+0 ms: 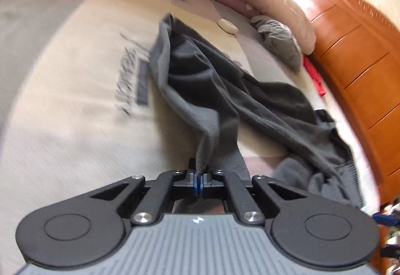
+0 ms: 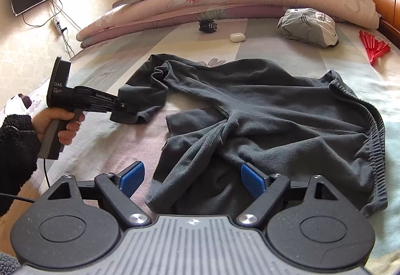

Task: Fold clothes
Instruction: 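Pull the held pant leg out straight with the left gripper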

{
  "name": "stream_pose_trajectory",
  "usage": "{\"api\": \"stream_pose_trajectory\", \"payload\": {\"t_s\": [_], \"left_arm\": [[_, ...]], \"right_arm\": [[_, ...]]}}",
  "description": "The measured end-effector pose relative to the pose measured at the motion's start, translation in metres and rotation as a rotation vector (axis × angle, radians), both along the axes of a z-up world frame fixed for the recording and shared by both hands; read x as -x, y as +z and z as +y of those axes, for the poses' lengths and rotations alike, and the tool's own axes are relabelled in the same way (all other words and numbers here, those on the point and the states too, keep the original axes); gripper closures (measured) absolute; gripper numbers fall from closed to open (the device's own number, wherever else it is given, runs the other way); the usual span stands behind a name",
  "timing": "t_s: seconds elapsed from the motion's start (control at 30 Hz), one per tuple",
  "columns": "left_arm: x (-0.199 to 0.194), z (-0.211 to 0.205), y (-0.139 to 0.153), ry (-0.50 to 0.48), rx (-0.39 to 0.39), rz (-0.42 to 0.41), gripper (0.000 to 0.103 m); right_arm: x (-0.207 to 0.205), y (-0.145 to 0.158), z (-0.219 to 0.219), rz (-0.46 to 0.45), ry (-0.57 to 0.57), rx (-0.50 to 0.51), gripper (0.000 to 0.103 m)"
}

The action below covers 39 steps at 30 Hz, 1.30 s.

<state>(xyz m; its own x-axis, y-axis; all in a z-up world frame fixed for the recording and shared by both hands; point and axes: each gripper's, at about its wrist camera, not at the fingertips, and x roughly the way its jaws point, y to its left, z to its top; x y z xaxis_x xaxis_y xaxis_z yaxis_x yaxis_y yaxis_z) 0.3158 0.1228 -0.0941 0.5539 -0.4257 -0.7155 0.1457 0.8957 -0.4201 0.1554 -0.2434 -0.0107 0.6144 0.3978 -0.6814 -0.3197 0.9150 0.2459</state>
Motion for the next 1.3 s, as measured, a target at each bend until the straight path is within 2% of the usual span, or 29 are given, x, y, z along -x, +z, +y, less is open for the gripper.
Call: {"api": "stream_pose_trajectory", "payload": {"t_s": [0.2, 0.37, 0.63, 0.87, 0.97, 1.07, 1.3], "left_arm": [[-0.032, 0.046, 0.028, 0.07, -0.241, 0.014, 0.102], [-0.06, 0.086, 0.045, 0.165, -0.385, 0.05, 0.102], [-0.101, 0.112, 0.049, 0.234, -0.564, 0.085, 0.102], [-0.142, 0.129, 0.052, 0.301, -0.649, 0.106, 0.102], [-0.162, 0.136, 0.055, 0.335, -0.658, 0.112, 0.101], [-0.177, 0.141, 0.058, 0.391, -0.67, 0.097, 0.092], [-0.184, 0.153, 0.063, 0.513, -0.695, 0.086, 0.087]], "right_arm": [[-0.009, -0.004, -0.002, 0.012, -0.023, 0.011, 0.015], [-0.017, -0.007, -0.001, 0.019, -0.034, 0.016, 0.015], [-0.03, -0.012, -0.001, 0.035, -0.057, 0.034, 0.015], [-0.042, -0.011, -0.005, 0.035, -0.095, 0.046, 0.015], [-0.047, -0.012, -0.006, 0.04, -0.107, 0.051, 0.015], [-0.051, -0.014, -0.006, 0.047, -0.115, 0.055, 0.015], [-0.054, -0.016, -0.003, 0.054, -0.106, 0.058, 0.015]]}}
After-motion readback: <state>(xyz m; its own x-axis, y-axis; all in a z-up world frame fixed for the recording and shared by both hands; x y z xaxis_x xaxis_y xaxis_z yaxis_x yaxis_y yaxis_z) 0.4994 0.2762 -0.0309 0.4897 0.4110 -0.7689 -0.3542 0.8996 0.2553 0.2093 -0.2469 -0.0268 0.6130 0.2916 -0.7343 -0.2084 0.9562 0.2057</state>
